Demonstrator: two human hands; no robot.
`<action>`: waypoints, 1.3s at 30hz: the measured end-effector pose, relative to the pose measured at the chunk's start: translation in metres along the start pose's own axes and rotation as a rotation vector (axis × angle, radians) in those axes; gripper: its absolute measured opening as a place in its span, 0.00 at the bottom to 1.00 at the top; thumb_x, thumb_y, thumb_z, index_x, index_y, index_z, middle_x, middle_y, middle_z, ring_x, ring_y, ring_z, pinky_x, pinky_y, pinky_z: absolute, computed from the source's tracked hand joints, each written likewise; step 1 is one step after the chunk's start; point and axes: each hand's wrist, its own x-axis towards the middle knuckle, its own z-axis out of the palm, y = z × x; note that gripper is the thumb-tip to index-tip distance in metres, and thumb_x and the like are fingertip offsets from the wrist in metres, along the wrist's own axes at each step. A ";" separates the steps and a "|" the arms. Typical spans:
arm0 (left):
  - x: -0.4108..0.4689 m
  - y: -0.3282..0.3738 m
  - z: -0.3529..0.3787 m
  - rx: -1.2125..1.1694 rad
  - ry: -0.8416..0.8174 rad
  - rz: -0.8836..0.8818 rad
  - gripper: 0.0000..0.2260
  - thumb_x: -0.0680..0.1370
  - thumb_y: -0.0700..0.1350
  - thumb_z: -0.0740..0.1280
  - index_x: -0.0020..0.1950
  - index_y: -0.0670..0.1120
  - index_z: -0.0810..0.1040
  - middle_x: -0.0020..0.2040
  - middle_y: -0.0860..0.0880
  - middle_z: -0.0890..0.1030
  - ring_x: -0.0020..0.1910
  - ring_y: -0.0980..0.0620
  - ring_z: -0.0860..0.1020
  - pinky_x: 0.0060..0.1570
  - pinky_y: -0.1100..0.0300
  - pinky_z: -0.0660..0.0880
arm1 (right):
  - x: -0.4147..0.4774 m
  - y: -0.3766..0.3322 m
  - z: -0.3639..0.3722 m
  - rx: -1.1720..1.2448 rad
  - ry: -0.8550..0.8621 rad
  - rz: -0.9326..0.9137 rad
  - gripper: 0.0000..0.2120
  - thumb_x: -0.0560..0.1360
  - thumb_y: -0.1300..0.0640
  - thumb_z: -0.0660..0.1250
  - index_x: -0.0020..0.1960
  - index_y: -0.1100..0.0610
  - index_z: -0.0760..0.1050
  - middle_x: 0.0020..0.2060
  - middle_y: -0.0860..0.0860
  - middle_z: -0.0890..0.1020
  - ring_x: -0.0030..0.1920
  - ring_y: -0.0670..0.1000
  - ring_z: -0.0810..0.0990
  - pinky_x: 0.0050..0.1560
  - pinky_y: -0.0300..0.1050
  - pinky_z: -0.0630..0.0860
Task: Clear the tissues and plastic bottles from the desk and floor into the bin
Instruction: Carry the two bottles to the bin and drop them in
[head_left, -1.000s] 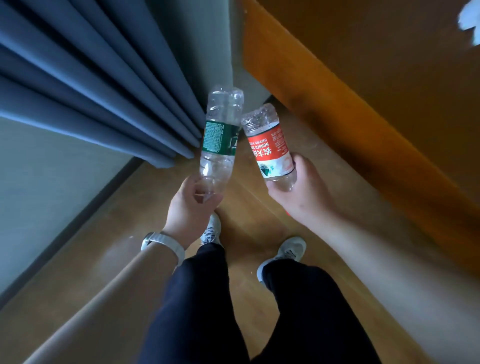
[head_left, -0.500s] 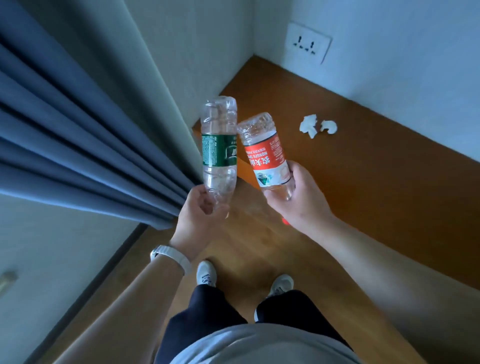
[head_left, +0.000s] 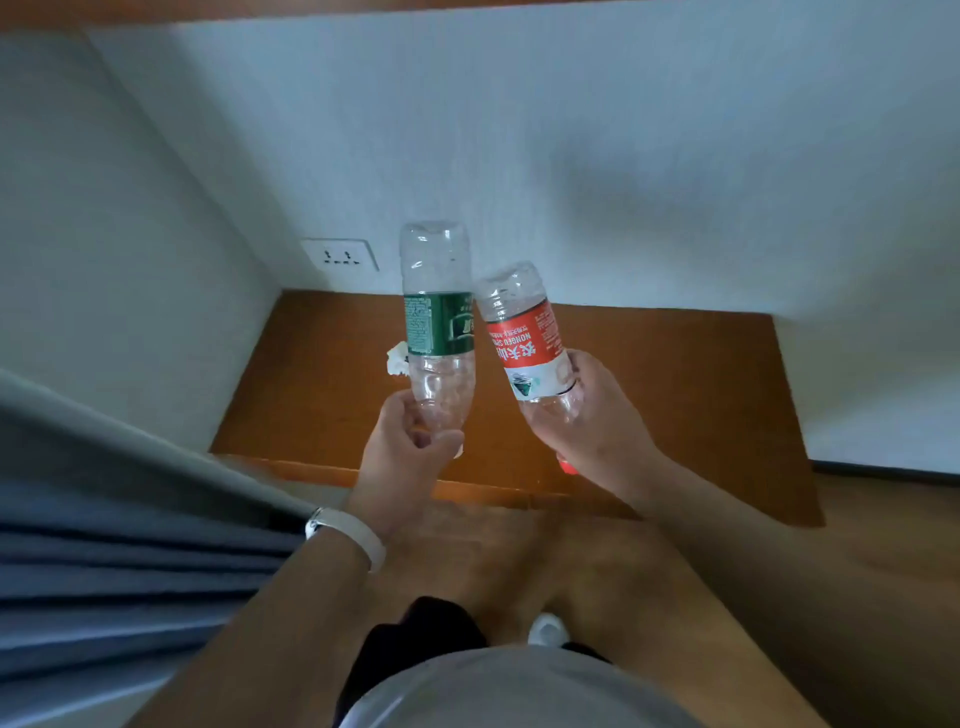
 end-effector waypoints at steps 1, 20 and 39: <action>0.003 0.009 0.008 -0.002 -0.036 0.017 0.20 0.73 0.46 0.74 0.62 0.53 0.71 0.50 0.55 0.82 0.47 0.52 0.82 0.37 0.68 0.76 | -0.002 0.002 -0.010 0.004 0.036 0.030 0.24 0.69 0.42 0.71 0.61 0.39 0.66 0.53 0.38 0.76 0.50 0.41 0.78 0.48 0.45 0.80; 0.104 0.119 0.145 0.025 -0.869 0.371 0.21 0.75 0.45 0.74 0.62 0.53 0.68 0.55 0.59 0.79 0.51 0.59 0.81 0.45 0.66 0.77 | -0.043 -0.001 -0.109 0.065 0.785 0.548 0.24 0.71 0.46 0.74 0.62 0.44 0.67 0.53 0.42 0.78 0.50 0.40 0.80 0.51 0.39 0.79; -0.024 0.167 0.299 0.093 -1.400 0.538 0.19 0.74 0.39 0.73 0.56 0.57 0.70 0.53 0.51 0.81 0.49 0.52 0.82 0.45 0.62 0.78 | -0.221 0.033 -0.174 0.176 1.331 0.872 0.22 0.69 0.48 0.73 0.58 0.43 0.66 0.49 0.43 0.79 0.42 0.46 0.82 0.38 0.48 0.83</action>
